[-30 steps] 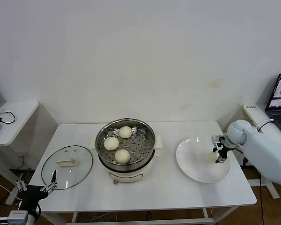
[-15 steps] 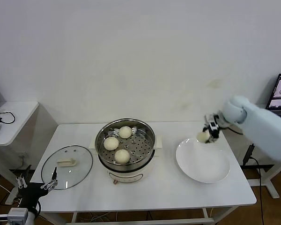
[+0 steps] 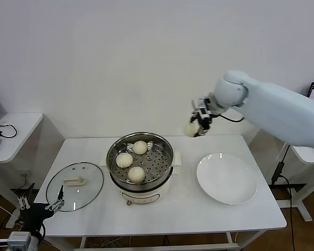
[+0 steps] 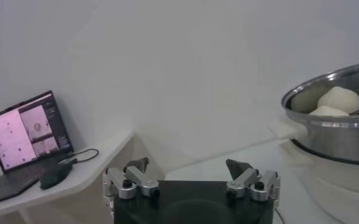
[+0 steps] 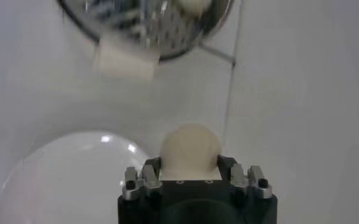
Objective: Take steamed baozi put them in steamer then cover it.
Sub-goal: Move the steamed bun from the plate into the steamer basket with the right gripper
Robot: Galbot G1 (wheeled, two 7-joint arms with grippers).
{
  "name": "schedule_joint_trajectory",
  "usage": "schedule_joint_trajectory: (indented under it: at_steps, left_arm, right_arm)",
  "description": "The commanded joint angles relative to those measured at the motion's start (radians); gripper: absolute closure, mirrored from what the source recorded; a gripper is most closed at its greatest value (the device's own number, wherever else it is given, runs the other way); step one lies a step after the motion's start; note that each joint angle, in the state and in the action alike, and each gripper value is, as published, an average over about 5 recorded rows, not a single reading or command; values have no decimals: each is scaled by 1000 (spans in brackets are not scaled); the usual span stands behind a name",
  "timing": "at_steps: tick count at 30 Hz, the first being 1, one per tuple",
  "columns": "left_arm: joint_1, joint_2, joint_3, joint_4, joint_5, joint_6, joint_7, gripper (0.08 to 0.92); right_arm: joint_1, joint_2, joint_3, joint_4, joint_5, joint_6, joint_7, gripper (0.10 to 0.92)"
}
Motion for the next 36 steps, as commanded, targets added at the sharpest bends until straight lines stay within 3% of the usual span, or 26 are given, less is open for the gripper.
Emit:
schedule_joint_trajectory:
  at_steps: [1, 14, 36]
  left_arm:
    - [3, -1, -9, -12, -4, 2, 1, 177]
    - [12, -18, -22, -23, -6, 3, 1, 177]
    - [8, -12, -26, -17, -11, 4, 2, 177]
  right_arm:
    - [66, 200, -101, 27, 225, -149, 105, 423]
    - [-132, 309, -84, -59, 211, -275, 199, 423]
    - [-211, 324, -69, -128, 107, -294, 184, 421]
